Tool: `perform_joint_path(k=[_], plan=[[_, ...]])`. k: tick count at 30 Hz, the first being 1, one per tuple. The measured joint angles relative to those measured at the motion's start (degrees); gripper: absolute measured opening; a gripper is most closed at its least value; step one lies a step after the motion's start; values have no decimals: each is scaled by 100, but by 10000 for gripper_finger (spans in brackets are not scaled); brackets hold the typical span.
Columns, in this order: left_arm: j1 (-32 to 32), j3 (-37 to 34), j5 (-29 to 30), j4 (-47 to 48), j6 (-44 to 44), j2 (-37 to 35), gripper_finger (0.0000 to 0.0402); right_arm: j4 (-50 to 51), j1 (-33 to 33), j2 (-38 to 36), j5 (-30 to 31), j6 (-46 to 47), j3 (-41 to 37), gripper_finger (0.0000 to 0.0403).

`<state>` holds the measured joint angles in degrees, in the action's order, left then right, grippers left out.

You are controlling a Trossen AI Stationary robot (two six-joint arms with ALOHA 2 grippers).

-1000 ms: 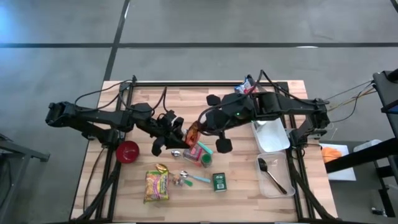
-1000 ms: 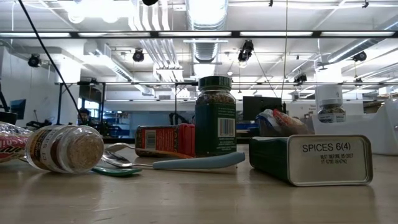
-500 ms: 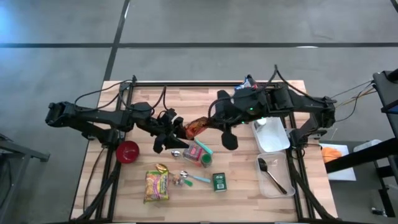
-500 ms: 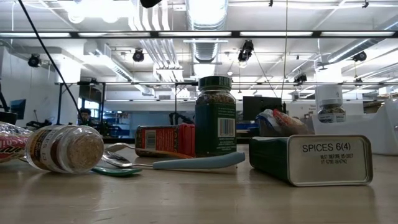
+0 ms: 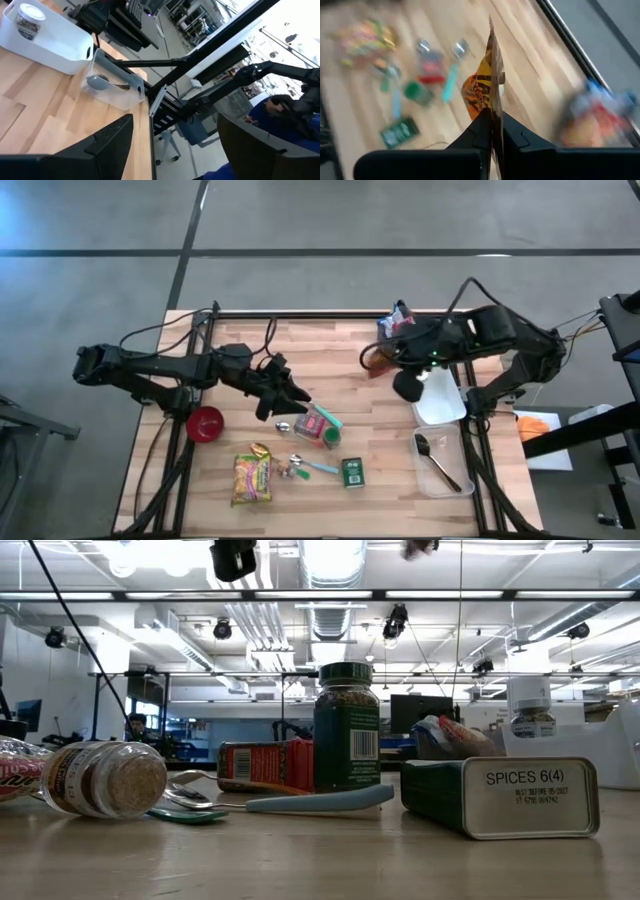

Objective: Pick & Place Food Item
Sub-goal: Put the orange seasoning pack into the white bin

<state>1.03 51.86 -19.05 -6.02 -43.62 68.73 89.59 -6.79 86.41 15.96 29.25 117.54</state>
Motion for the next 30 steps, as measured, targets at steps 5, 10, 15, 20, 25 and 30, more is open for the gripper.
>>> perform_joint_path(k=[5, 10, 15, 20, 25, 30], plan=[[-76, 0, 1, -4, 2, -2, 289, 9, 5, -268, 8, 538, -416, 8], [-80, -2, 0, 23, 9, -104, 289, -5, 106, -924, 235, 1334, -1360, 8], [-82, -4, 0, 29, 25, -226, 289, -49, 182, -1807, 405, 2160, -2473, 8], [-115, -11, 0, 48, 28, -327, 289, 2, 226, -2498, 515, 3011, -3503, 8], [-160, -11, 0, 57, 26, -343, 289, 21, 236, -2934, 411, 3692, -4423, 8], [-161, -11, 0, 189, 5, -343, 289, 21, 236, -3147, 231, 4051, -5119, 8]])
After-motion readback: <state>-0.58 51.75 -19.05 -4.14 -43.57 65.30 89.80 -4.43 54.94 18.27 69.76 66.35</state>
